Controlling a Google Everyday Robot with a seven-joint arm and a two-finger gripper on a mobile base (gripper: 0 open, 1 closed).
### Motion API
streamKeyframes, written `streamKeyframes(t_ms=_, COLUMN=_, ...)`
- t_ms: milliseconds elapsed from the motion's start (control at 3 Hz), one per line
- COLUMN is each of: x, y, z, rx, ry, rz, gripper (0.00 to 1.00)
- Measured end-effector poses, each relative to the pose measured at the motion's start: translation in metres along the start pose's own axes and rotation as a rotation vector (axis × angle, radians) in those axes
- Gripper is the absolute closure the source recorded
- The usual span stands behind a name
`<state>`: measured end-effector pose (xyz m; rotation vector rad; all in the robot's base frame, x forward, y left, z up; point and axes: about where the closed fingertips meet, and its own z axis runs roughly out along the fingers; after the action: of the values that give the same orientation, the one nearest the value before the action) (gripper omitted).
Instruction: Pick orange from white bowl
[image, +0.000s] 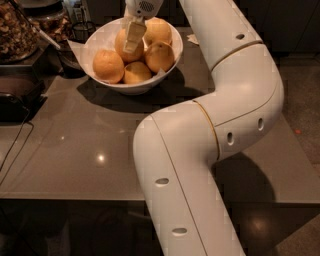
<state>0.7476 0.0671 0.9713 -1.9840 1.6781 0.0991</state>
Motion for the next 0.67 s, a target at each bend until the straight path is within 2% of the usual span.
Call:
streamKeyframes(t_ms=333, x=0.0000, y=0.0000, z=0.0000, rx=0.000, ry=0.000, rz=0.000, gripper=0.00)
streamKeyframes(t_ms=667, x=0.0000, y=0.0000, z=0.0001, rx=0.000, ry=0.000, rz=0.000, gripper=0.00)
